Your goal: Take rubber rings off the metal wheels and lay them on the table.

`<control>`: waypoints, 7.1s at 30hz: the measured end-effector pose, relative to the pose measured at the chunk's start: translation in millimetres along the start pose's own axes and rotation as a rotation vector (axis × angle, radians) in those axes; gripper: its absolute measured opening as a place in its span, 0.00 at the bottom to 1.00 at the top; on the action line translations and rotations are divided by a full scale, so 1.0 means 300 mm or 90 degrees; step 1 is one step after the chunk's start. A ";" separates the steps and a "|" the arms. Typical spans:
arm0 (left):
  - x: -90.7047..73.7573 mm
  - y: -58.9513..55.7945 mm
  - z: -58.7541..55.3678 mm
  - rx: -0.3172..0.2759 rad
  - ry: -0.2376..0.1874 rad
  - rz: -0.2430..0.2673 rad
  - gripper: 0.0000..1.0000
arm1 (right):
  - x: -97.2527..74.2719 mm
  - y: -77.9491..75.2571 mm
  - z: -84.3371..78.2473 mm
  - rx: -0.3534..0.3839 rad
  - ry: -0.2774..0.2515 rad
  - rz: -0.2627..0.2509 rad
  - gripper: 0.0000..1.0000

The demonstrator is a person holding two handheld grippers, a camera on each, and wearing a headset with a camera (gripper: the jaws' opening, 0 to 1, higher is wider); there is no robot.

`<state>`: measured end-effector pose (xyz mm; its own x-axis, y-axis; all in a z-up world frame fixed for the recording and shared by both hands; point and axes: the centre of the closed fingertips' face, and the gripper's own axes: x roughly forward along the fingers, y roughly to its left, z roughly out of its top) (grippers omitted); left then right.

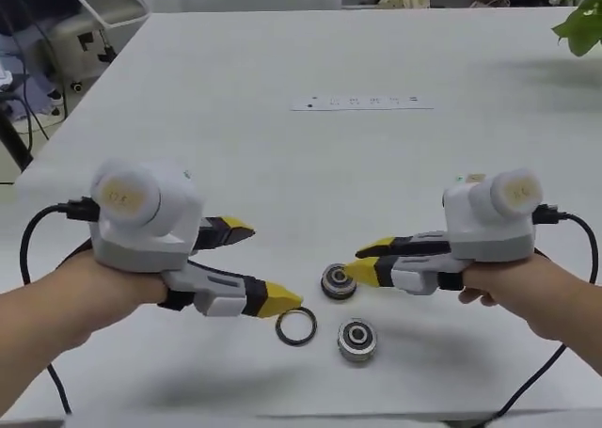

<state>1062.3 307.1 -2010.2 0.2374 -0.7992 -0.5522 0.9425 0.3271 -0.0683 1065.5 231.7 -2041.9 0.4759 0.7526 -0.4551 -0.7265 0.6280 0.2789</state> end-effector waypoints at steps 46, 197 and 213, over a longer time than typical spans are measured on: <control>0.210 -0.031 -0.011 0.056 0.052 -0.051 0.39 | 0.017 -0.010 -0.114 -0.080 0.074 0.013 0.22; 0.286 -0.061 -0.020 0.102 0.036 -0.024 0.07 | 0.030 -0.011 -0.126 -0.112 0.071 0.022 0.01; 0.285 -0.061 -0.019 0.101 0.037 -0.019 0.07 | 0.029 -0.026 -0.126 -0.009 0.067 0.009 0.00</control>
<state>1064.1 235.6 -2061.0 0.1994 -0.7756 -0.5989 0.9753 0.2161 0.0450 1056.5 225.7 -2080.1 0.4106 0.7362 -0.5379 -0.7406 0.6134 0.2742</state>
